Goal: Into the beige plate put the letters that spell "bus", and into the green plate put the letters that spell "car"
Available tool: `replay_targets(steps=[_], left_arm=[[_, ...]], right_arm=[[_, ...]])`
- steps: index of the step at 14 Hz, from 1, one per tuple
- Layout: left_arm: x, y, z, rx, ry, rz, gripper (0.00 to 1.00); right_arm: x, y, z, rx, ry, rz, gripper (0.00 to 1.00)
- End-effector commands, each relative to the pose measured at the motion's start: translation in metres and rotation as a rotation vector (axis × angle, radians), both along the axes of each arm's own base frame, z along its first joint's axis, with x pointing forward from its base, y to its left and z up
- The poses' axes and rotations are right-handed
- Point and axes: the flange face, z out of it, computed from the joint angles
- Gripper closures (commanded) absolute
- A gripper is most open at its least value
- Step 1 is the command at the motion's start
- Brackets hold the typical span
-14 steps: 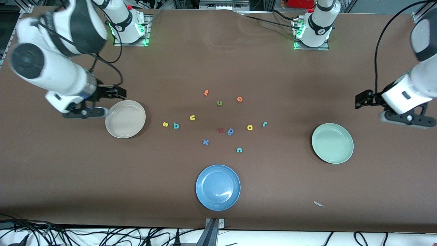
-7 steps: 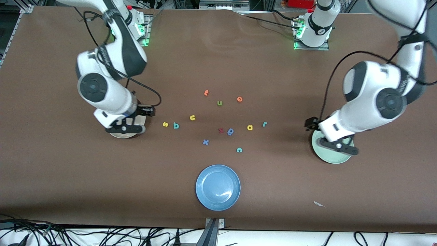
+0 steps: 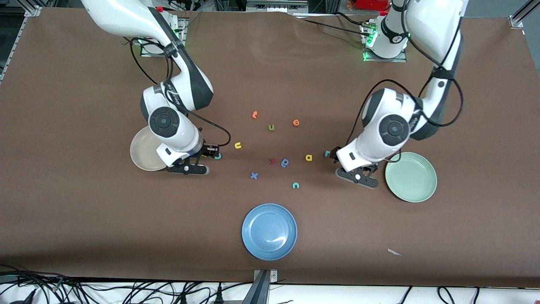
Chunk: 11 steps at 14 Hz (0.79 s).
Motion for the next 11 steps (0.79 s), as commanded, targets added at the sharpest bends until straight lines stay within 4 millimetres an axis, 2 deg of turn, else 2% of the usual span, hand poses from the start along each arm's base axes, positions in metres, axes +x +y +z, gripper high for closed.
replay_targets(steps=[1, 3, 4, 6, 8, 11], left_arm=[[-0.029, -0.018, -0.026, -0.016, -0.043, 0.014, 0.0], [-0.041, -0.03, -0.046, -0.004, -0.034, -0.009, 0.01], [-0.044, -0.033, -0.054, 0.002, -0.026, -0.017, 0.02], [-0.051, -0.042, -0.069, 0.014, -0.008, -0.036, 0.04], [-0.057, -0.04, -0.081, 0.026, 0.012, -0.038, 0.06], [-0.067, -0.043, -0.09, 0.033, 0.025, -0.05, 0.09]], right_arm=[[-0.017, -0.001, -0.04, 0.008, -0.036, 0.009, 0.36], [-0.023, 0.007, -0.063, 0.015, -0.046, 0.022, 0.36], [-0.024, 0.009, -0.067, 0.017, -0.052, 0.026, 0.38], [-0.026, 0.012, -0.069, 0.016, -0.048, 0.032, 0.39], [-0.028, 0.011, -0.072, 0.011, -0.041, 0.032, 0.39], [-0.033, 0.014, -0.08, 0.006, -0.028, 0.038, 0.39]])
